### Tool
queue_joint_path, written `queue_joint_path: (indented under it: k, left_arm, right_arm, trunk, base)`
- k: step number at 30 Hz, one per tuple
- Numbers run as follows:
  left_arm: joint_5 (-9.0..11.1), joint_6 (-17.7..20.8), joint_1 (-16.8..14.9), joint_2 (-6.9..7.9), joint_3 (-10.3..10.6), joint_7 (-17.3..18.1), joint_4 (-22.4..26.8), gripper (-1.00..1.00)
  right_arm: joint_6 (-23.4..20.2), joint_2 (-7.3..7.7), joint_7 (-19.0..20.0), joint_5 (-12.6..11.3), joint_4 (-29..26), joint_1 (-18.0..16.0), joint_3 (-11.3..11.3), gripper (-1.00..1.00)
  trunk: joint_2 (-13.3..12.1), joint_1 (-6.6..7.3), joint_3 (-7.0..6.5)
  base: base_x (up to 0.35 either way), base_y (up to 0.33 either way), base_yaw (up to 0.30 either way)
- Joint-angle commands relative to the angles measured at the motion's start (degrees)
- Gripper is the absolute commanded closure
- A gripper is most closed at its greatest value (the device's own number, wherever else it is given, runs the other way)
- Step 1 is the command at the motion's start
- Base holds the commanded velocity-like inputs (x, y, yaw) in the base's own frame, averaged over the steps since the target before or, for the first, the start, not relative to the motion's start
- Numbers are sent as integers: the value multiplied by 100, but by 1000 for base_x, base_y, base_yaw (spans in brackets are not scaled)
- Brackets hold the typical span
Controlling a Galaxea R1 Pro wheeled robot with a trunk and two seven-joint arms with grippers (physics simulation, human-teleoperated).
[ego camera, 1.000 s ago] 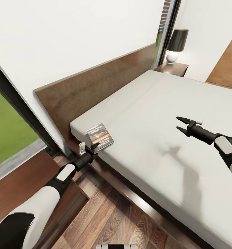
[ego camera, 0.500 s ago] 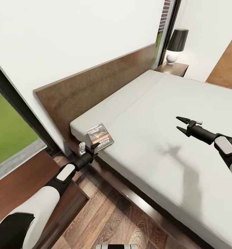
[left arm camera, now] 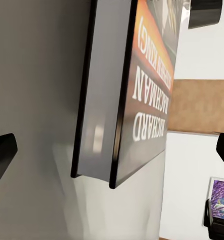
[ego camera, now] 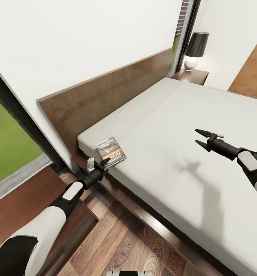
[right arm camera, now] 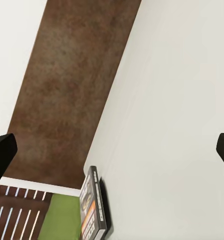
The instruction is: In the bedroom, move the book from the bed onto either nightstand, and place the two sandals side by side next to the bed.
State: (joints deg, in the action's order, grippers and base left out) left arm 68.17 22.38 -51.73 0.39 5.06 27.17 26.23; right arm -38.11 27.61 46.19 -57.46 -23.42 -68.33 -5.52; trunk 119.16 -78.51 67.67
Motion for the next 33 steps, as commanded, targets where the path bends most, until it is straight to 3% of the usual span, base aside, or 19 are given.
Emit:
queue_joint_path:
  k: [1,5,6,33]
  left_arm:
    - [47,21,-3,4,22,7,1,-100]
    - [47,21,-3,5,22,7,10,-100]
    - [47,21,-3,5,22,7,14,100]
    - [50,27,-3,13,22,24,40,100]
  right_arm:
    - [-21,7,4,-52,4,-5,-37,-100]
    - [-21,6,4,-53,4,-5,-37,-100]
    - [-21,6,4,-53,4,-5,-37,-100]
    - [-21,-1,4,-54,4,-5,-40,-100]
  trunk:
    - [2,1,4]
    - [2,1,4]
    - [2,1,4]
    - [2,1,4]
  base:
    - [0,0,0]
    - [0,0,0]
    - [0,0,0]
    - [0,0,0]
